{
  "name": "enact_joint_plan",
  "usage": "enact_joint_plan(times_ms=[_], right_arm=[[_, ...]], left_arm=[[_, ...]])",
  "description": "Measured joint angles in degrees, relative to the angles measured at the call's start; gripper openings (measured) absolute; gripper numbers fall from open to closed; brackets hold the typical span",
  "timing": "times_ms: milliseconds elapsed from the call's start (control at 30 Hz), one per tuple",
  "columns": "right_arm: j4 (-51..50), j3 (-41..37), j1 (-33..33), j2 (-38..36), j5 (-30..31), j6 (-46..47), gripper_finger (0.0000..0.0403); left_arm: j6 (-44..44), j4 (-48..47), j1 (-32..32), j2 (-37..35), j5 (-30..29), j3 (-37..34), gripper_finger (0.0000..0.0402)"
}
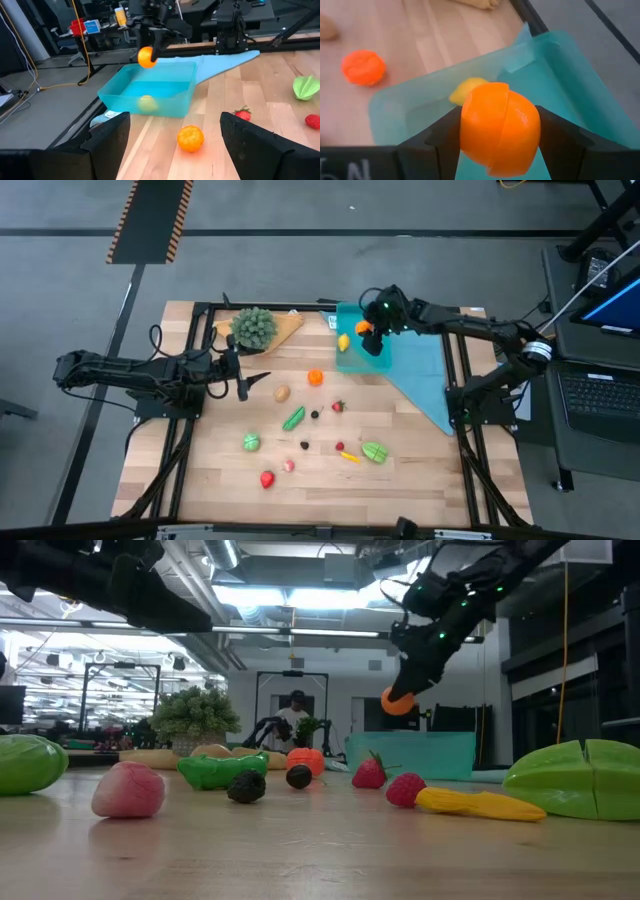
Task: Pick and placing Produce into tupperware
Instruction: Put the orange into the blue bin
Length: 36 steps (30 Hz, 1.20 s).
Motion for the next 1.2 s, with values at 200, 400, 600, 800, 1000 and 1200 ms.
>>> enact_joint_plan(times_ms=[200, 400, 600, 800, 1000, 1200], right_arm=[[-0.3, 4.1, -2.5, 5.4, -2.8, -1.7, 0.0219], [-5.4, 10.0, -4.5, 12.1, -3.0, -2.4, 0.0219], [-7.1, 15.4, -5.5, 17.0, -3.2, -3.8, 0.0219], [-7.8, 18.0, -6.9, 20.0, -4.7, -4.1, 0.0219], [-5.2, 17.9, -9.2, 21.8, -11.5, -2.1, 0.0219], [-2.3, 17.8, -10.5, 23.4, -16.2, 0.7, 0.0219]], left_arm=[[0.0, -0.1, 0.0, 0.0, 0.0, 0.0, 0.0302], [0.7, -0.1, 0.0, 0.0, 0.0, 0.0, 0.0302], [0.6, -0.1, 0.0, 0.0, 0.0, 0.0, 0.0302], [0.6, -0.1, 0.0, 0.0, 0.0, 0.0, 0.0302], [0.6, -0.2, 0.0, 0.0, 0.0, 0.0, 0.0302], [0.6, -0.5, 0.0, 0.0, 0.0, 0.0, 0.0302]])
